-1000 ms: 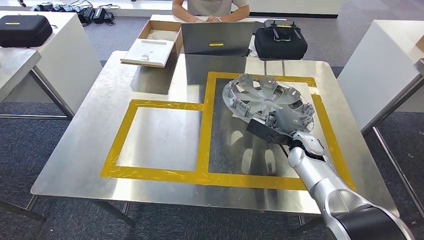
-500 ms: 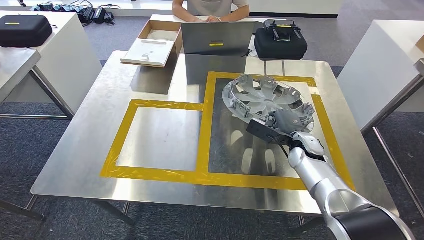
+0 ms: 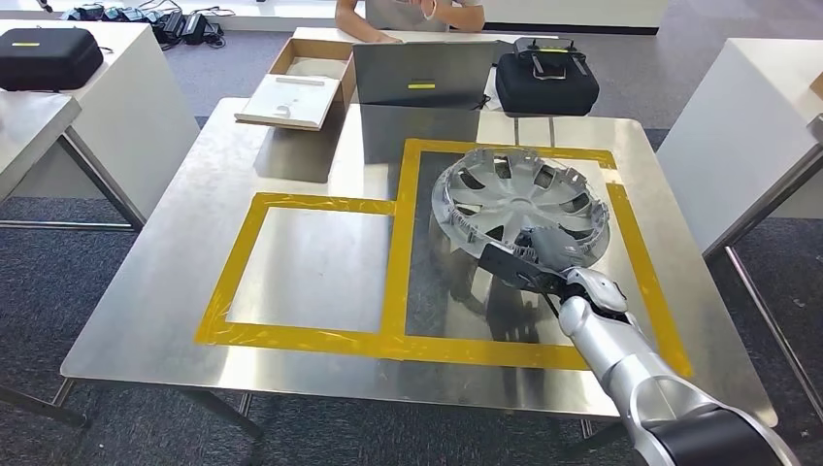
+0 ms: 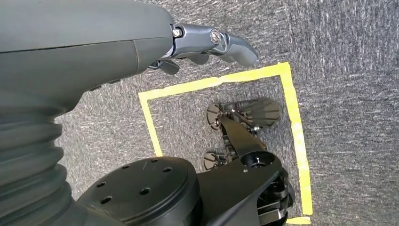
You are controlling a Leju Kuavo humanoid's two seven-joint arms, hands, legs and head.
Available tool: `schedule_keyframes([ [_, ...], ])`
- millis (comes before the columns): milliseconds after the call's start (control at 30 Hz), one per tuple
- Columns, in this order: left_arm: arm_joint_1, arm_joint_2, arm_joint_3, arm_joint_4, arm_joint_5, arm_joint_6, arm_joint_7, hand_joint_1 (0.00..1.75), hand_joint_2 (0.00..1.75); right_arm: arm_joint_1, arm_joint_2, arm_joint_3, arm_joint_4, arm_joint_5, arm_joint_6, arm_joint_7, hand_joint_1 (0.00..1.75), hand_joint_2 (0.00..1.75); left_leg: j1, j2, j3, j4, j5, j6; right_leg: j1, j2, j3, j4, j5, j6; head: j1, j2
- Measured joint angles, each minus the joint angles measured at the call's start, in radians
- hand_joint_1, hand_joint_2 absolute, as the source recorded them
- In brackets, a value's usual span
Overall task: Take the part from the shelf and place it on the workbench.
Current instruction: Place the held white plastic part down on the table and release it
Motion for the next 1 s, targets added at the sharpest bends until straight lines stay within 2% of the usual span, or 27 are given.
schedule_keyframes([
  [567,-0.001,-0.005,0.0,0.0,-0.008,-0.034,-0.003,0.0,0.0,0.013,-0.029,0.006,0.002,-0.023,-0.006,-0.011,0.0,0.0,0.0,0.0,-0.002,-0.001,0.0,0.0,0.0,0.0,-0.003,0.0,-0.001,-0.001,0.0,0.0],
  [833,-0.002,-0.016,0.0,0.0,-0.026,-0.044,-0.031,0.0,0.0,0.109,-0.113,-0.009,-0.03,-0.111,-0.119,-0.082,0.0,0.0,-0.001,-0.004,-0.003,-0.001,-0.001,0.0,-0.001,-0.003,-0.002,-0.001,-0.002,-0.001,0.0,0.0],
  [1000,-0.002,-0.018,0.0,0.0,-0.026,-0.044,-0.041,0.0,0.0,0.149,-0.141,-0.031,-0.062,-0.146,-0.147,-0.103,0.0,0.0,-0.001,-0.003,-0.003,-0.001,-0.001,0.0,-0.001,-0.003,-0.003,-0.001,-0.002,-0.001,0.0,0.0],
])
